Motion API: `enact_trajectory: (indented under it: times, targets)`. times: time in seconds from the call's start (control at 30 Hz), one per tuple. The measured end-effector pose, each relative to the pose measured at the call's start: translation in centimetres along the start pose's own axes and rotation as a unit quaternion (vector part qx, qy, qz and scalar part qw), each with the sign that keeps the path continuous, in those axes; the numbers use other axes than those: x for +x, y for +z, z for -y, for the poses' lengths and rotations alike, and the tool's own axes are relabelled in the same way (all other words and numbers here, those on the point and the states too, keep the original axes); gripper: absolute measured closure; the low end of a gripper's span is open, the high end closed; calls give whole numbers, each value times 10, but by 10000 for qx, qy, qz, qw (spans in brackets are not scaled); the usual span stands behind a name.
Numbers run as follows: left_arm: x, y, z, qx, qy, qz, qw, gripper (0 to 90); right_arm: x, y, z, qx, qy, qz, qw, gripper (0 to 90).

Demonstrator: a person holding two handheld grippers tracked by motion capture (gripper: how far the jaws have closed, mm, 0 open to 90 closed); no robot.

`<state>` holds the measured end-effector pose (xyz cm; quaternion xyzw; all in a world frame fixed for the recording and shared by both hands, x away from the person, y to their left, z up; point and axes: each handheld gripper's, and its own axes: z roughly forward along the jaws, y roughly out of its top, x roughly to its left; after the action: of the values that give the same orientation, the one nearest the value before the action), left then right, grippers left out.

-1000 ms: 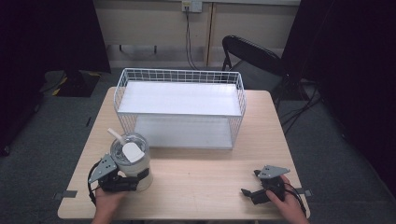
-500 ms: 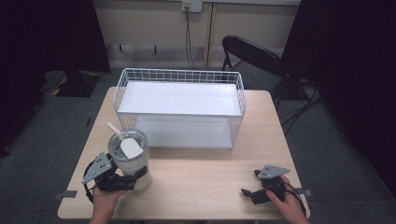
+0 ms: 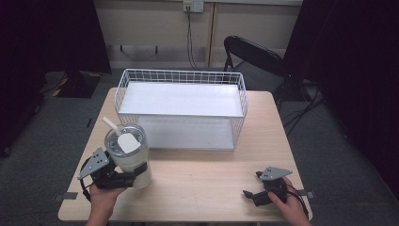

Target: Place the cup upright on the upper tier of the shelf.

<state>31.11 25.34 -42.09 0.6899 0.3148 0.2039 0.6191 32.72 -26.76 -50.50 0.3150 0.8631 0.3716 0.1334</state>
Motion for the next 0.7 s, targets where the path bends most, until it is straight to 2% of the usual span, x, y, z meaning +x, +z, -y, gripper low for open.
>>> enact_trajectory:
  times: [0.57, 0.7]
  targets:
    - [-4, 14, -30, -114, -197, 206, 9995, 96, 0, 0, 0, 0, 0, 0, 10000, 76]
    - [-5, 18, -36, -89, -172, 202, 9996, 97, 0, 0, 0, -2, -4, 2, 10000, 76]
